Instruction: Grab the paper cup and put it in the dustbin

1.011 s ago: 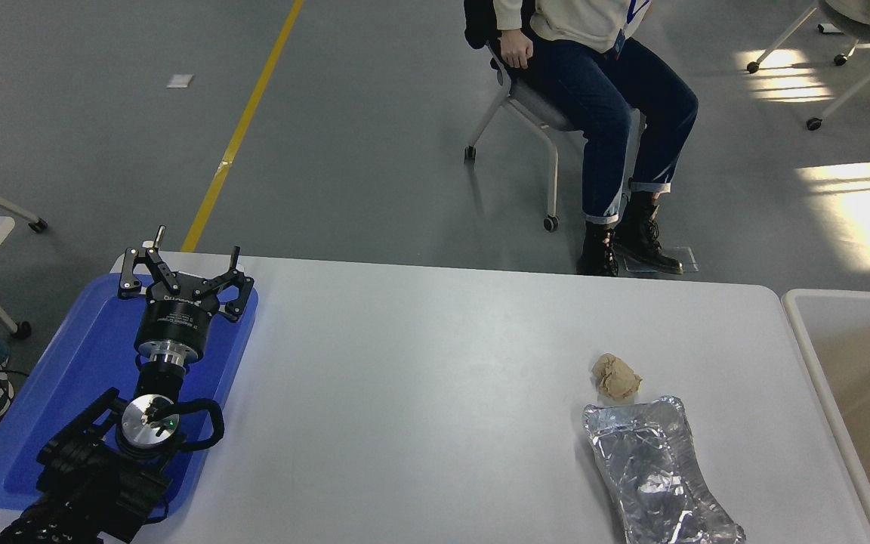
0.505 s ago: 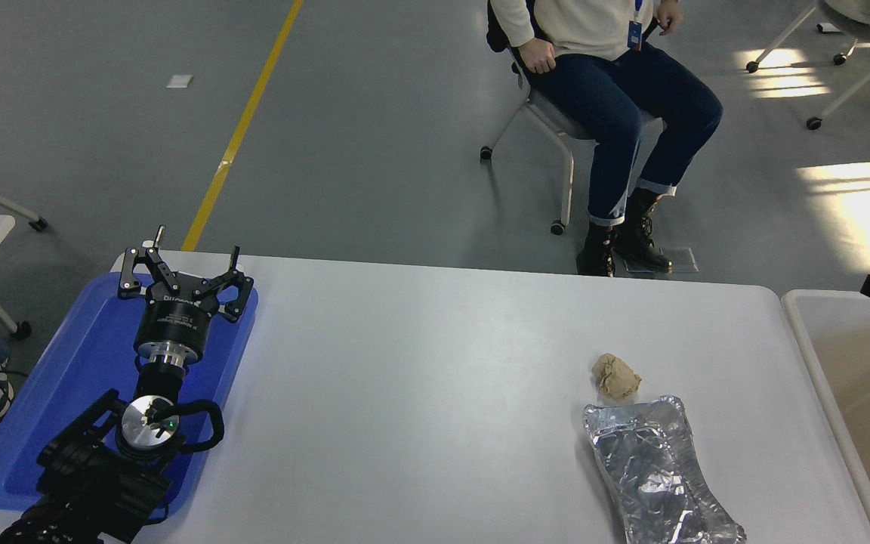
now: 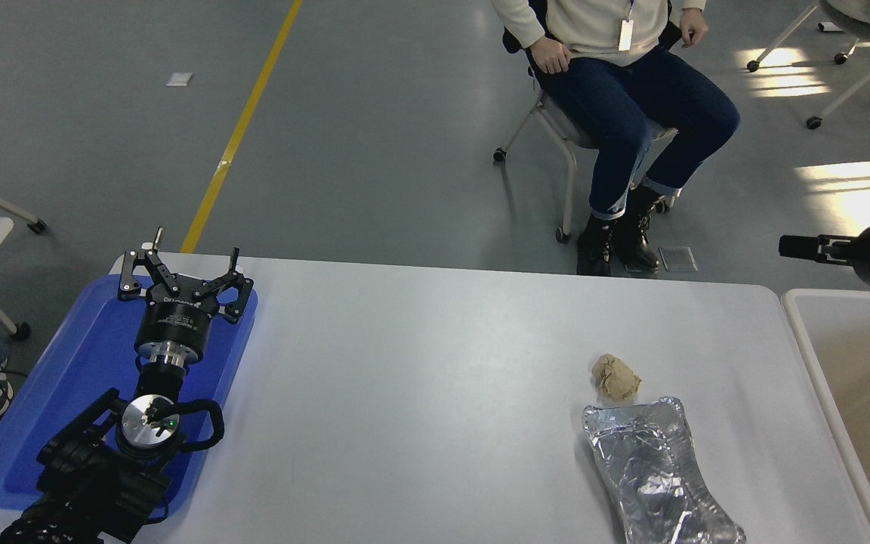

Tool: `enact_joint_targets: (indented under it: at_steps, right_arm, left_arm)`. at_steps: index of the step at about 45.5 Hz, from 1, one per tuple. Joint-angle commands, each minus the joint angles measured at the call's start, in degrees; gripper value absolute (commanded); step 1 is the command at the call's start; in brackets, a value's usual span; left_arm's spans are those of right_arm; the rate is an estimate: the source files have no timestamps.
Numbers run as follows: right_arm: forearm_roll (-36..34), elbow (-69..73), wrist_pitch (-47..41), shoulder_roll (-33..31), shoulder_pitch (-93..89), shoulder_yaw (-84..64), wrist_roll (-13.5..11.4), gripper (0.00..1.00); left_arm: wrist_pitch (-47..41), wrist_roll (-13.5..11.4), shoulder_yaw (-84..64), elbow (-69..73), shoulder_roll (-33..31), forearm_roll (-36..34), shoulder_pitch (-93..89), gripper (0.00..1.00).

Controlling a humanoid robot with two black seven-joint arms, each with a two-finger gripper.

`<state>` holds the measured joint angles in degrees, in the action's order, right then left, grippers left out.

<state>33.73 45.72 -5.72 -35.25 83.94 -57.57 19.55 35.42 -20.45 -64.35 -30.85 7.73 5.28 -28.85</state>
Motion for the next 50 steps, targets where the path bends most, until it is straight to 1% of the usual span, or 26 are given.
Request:
enact_joint_targets:
  at_steps: [1,7,14,20,24,27,34,38,45,50]
  right_arm:
    - [1.9,21.4,0.5,-0.2,11.8,-4.1,-1.5,1.0]
    - [1.9,29.8,0.5,0.6,16.3,-5.3,-2.9,1.0]
    - [2.2,33.6,0.5,2.8,20.0,-8.6,-2.9,1.0]
    - [5.3,35.4,0.5,5.5,23.1,-11.6,-2.9,1.0]
    - [5.4,37.3,0.0,6.4,25.5,-12.6,-2.9,1.0]
    - [5.3,39.6,-0.2,8.8,28.2,-14.0,-2.7,1.0]
    - [5.3,45.7,-0.3,11.6,32.8,-17.2,-2.5,1.0]
    - [5.2,46.7,-0.9,13.4,34.7,-18.0,-2.5,1.0]
    - [4.5,46.8,-4.4,15.6,37.1,-17.9,-2.4,1.0]
    - [2.3,47.8,-7.5,16.4,39.1,-17.3,-2.4,1.0]
  left_arm:
    - [0.0,0.1,0.0,0.0,0.0,0.0,-0.1,1.0]
    - [0.1,0.1,0.0,0.0,0.0,-0.1,-0.1,1.0]
    - [0.0,0.1,0.0,0.0,0.0,0.0,-0.1,1.0]
    - [0.1,0.1,0.0,0.0,0.0,-0.1,-0.1,1.0]
    - [0.0,0.1,0.0,0.0,0.0,0.0,-0.1,1.0]
    - [0.1,0.1,0.0,0.0,0.0,0.0,-0.1,1.0]
    - [0.1,0.1,0.0,0.0,0.0,0.0,-0.1,1.0]
    - [0.1,0.1,0.0,0.0,0.0,0.0,-0.1,1.0]
    - [0.1,0.1,0.0,0.0,0.0,-0.1,-0.1,1.0]
    - [0.1,0.1,0.0,0.0,0.0,-0.1,-0.1,1.0]
